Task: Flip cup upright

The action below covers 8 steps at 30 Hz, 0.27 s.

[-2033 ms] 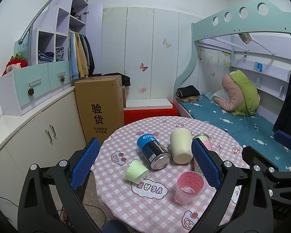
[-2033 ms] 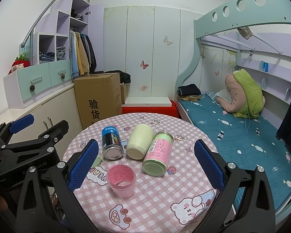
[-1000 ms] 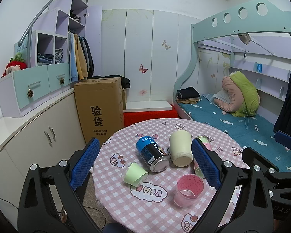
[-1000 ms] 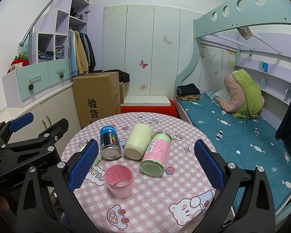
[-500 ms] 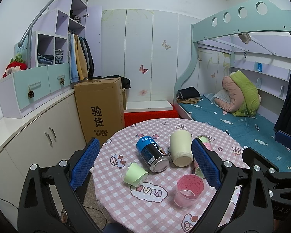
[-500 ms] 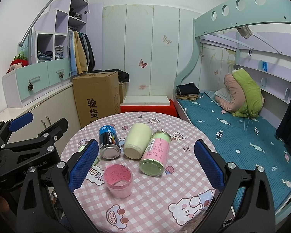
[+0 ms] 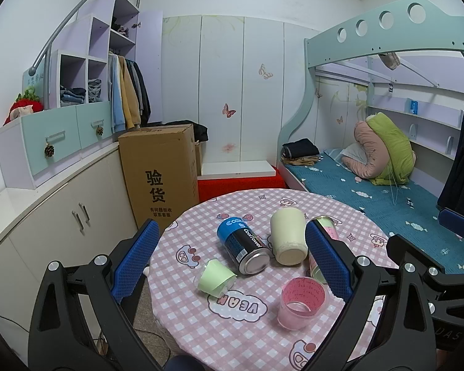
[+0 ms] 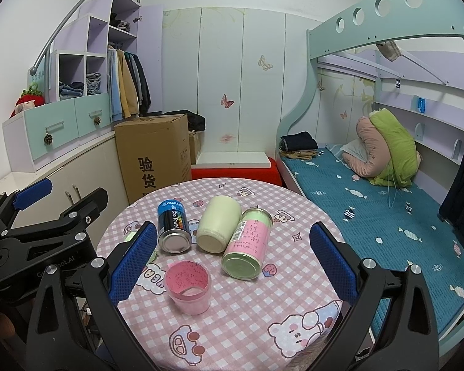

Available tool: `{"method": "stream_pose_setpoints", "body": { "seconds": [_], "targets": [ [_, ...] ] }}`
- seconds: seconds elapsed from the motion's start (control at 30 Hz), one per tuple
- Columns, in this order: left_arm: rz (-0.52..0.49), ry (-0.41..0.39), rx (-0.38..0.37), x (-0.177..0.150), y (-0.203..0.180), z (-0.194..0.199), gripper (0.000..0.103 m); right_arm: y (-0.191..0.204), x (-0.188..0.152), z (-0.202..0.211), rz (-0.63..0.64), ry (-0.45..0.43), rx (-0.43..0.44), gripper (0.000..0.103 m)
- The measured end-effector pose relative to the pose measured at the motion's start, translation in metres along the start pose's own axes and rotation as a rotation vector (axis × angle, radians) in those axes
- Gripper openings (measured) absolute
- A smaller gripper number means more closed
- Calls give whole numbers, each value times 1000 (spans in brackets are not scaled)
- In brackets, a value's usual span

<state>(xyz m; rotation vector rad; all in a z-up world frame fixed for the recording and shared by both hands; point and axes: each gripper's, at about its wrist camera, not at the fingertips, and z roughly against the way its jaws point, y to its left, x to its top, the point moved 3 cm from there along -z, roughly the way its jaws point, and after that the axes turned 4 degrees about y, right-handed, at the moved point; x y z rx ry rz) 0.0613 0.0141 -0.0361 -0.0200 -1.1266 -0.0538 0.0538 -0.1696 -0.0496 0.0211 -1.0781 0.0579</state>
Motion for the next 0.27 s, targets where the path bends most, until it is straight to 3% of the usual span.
{"method": "stream_pose_setpoints", "body": {
  "seconds": [0.27],
  "targets": [
    [21,27,-28,-1,5,-6,96,-1,-4,1,-6,2,-5,95]
  ]
}}
